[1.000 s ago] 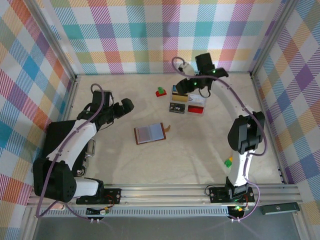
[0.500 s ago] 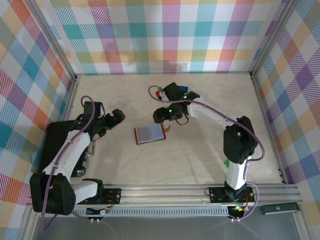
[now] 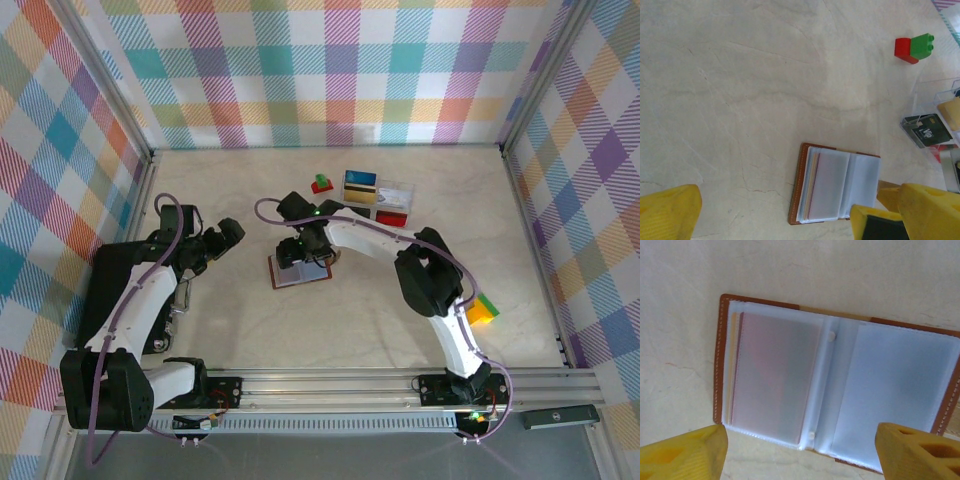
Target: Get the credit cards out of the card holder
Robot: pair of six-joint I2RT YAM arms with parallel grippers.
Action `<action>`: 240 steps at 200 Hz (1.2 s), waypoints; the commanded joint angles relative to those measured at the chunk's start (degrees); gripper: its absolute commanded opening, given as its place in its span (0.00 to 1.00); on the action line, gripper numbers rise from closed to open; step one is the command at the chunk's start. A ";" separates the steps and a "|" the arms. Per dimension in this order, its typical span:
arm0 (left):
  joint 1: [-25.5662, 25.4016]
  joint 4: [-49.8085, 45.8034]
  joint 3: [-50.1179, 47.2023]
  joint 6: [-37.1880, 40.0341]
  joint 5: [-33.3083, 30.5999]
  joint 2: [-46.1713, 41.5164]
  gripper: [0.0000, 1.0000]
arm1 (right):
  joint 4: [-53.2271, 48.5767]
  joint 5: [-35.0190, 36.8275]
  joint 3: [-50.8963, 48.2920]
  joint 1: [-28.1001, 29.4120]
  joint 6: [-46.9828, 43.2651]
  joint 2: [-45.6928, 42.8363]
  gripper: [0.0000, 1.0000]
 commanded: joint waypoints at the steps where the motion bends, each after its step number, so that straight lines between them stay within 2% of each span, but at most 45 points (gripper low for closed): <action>1: 0.75 0.91 -0.82 1.59 0.73 -0.74 1.00 | -3.83 1.90 3.23 0.99 2.09 2.75 0.77; 66: 0.88 2.64 -1.46 1.63 1.28 -0.71 1.00 | -8.18 2.24 7.07 1.46 0.13 8.81 0.76; 120: 0.84 5.08 -2.46 0.48 3.31 0.46 1.00 | -11.16 7.39 6.35 1.46 1.97 11.32 0.75; 201: 0.88 5.29 -4.30 0.62 3.35 1.53 1.00 | -10.39 9.59 4.03 1.46 3.83 12.90 0.74; 240: 0.78 7.30 -5.70 0.03 7.29 3.00 0.96 | -8.16 9.43 1.54 1.47 5.05 11.97 0.69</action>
